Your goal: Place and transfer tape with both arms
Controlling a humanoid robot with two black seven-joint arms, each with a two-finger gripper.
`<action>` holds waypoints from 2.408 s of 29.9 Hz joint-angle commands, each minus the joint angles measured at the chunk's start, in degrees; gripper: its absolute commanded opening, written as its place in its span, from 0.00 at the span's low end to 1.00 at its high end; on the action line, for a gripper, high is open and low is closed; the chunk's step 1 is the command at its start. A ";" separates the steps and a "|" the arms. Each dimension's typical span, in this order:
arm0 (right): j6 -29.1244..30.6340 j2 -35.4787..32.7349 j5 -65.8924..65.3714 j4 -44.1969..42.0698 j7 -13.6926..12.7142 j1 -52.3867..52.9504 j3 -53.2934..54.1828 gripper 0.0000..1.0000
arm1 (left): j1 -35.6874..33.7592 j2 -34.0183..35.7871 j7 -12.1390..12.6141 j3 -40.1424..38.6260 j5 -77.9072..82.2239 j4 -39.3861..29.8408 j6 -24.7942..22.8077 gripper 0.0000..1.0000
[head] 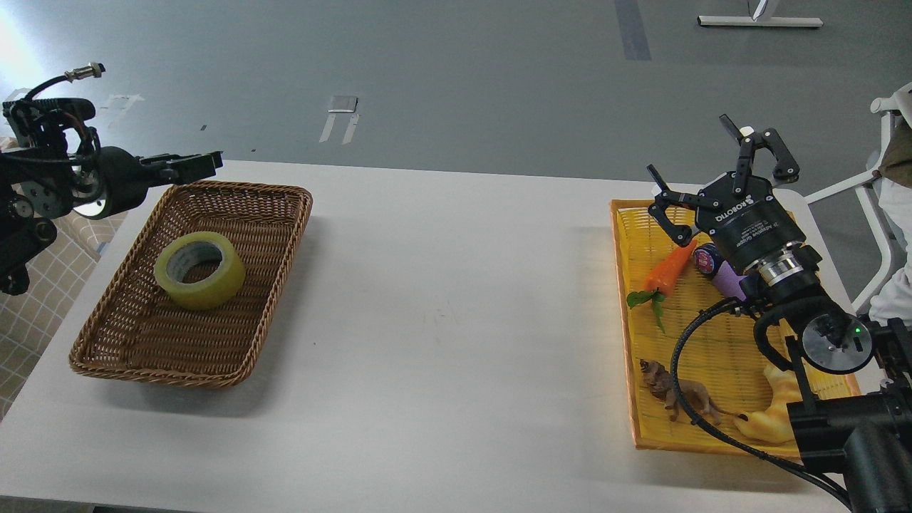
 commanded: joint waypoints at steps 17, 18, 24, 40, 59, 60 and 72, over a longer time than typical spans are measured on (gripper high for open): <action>0.00 0.26 -0.09 -0.09 0.17 2.09 1.14 0.99 | -8.62 -3.80 0.74 -3.21 -54.68 -0.39 -13.69 0.98; 0.00 0.26 -0.09 -0.09 0.17 2.62 1.14 0.99 | -8.45 -4.59 0.74 -4.09 -57.23 -0.48 -13.69 0.98; 0.00 -0.09 -0.17 -1.14 0.09 5.17 1.14 0.99 | -6.78 -7.40 0.21 -5.42 -63.58 -3.90 -13.69 0.98; 0.00 -1.31 -0.18 -2.55 -0.62 11.49 0.09 0.99 | 3.76 -19.43 0.21 -24.21 -67.19 -9.89 -13.69 0.98; 0.00 -0.79 -0.44 -7.90 -0.53 14.92 -2.90 0.99 | 12.11 -31.13 0.47 -36.70 -67.28 -9.01 -13.69 0.98; 0.00 -0.79 -0.44 -8.35 -0.53 15.10 -3.16 0.99 | 12.55 -31.31 0.47 -36.88 -67.28 -8.92 -13.69 0.98; 0.00 2.90 -0.44 -10.02 -0.35 16.16 -4.39 0.99 | 13.17 -35.18 0.65 -36.97 -67.28 -6.55 -13.69 0.98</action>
